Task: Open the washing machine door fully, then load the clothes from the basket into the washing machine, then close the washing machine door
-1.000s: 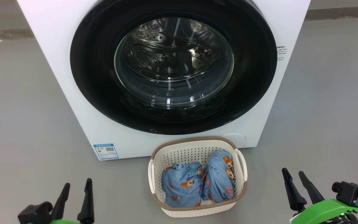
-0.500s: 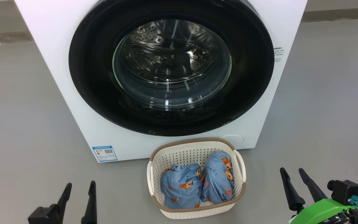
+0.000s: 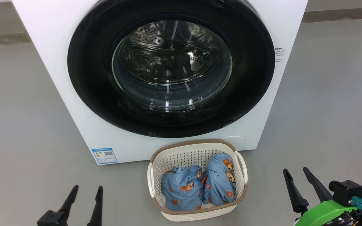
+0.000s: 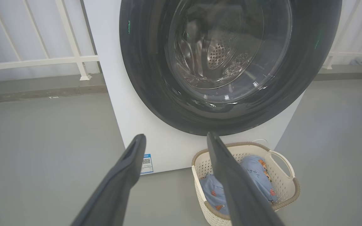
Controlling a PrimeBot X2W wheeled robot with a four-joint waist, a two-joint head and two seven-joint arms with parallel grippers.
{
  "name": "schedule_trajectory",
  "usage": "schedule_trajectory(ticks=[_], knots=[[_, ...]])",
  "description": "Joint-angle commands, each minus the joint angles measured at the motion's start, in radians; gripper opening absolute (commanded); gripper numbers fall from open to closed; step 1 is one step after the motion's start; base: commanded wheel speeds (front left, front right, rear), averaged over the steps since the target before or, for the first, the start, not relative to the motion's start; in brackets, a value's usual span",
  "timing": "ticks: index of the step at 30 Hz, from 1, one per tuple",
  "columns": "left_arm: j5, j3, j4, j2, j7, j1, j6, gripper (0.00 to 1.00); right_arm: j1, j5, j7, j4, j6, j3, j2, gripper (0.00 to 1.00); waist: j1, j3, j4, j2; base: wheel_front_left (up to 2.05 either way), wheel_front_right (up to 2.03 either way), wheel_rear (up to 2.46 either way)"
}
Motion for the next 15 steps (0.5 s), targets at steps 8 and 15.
schedule_trajectory(ticks=[8, 15], knots=[[0.006, 0.045, 0.002, 0.014, -0.012, -0.036, -0.002, 1.0, -0.027, -0.028, -0.013, -0.016, 0.002, -0.001, -0.003, 1.0, -0.0001, 0.003, 0.0, -0.0001, 0.0, 0.0, 0.0], [0.009, 0.051, 0.011, 0.011, -0.012, -0.037, -0.002, 1.0, -0.021, -0.04, -0.013, -0.018, 0.002, -0.012, 0.004, 1.0, -0.0001, 0.002, -0.001, -0.0001, 0.0, 0.0, 0.0]])
